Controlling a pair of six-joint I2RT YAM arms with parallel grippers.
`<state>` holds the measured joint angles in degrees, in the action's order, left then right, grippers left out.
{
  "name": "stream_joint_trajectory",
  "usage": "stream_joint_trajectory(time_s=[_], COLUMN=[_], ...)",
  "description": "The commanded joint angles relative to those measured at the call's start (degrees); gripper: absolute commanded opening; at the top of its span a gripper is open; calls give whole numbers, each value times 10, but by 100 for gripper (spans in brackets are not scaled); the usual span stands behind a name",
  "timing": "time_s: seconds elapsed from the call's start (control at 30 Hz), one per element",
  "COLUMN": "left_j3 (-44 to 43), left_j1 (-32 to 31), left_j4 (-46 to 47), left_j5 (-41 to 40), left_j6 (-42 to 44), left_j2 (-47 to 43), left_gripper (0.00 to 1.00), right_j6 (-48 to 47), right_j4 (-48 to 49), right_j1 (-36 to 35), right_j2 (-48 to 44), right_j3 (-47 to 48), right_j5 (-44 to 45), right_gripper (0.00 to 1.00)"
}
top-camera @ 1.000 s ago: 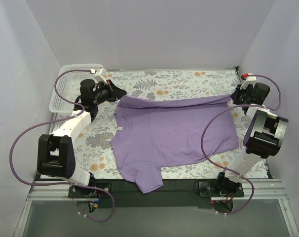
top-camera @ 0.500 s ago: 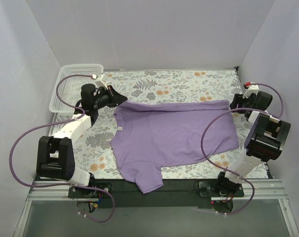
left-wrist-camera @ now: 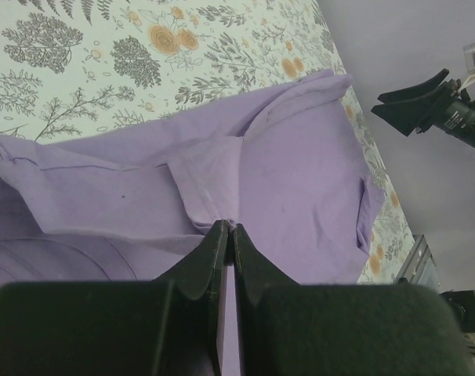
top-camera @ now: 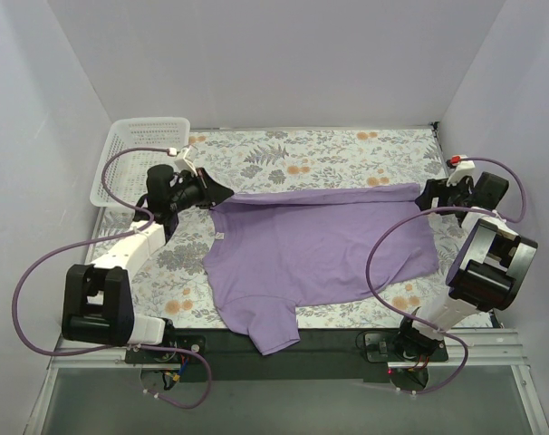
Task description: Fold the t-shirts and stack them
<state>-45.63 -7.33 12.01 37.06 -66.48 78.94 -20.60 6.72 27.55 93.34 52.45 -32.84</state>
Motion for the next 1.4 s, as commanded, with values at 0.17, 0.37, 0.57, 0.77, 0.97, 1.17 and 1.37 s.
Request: stream_joint_trajectory(time_s=[0.17, 0.37, 0.57, 0.77, 0.97, 1.17, 1.37], left_j3=[30, 39, 47, 35, 16, -39, -124], left_j1=[-4, -8, -29, -58, -74, -74, -94], left_j4=[-5, -9, -39, -152, -265, -291, -318], left_j5=[15, 16, 10, 10, -76, -80, -52], left_j6=[4, 2, 4, 38, 69, 104, 111], left_j2=[-25, -31, -39, -50, -138, -46, 117], left_gripper=[0, 0, 0, 23, 51, 63, 53], right_j6=[-13, -17, -19, -18, -16, -18, -38], right_j4=[-47, -51, -55, -57, -58, -90, -124], right_j1=[0, 0, -1, 0, 0, -1, -4], right_j2=[-3, -3, -4, -4, -4, -5, -10], right_j3=[17, 13, 12, 13, 15, 24, 23], right_j5=[-65, -70, -73, -74, -79, -119, -145], right_gripper=[86, 86, 86, 87, 87, 87, 87])
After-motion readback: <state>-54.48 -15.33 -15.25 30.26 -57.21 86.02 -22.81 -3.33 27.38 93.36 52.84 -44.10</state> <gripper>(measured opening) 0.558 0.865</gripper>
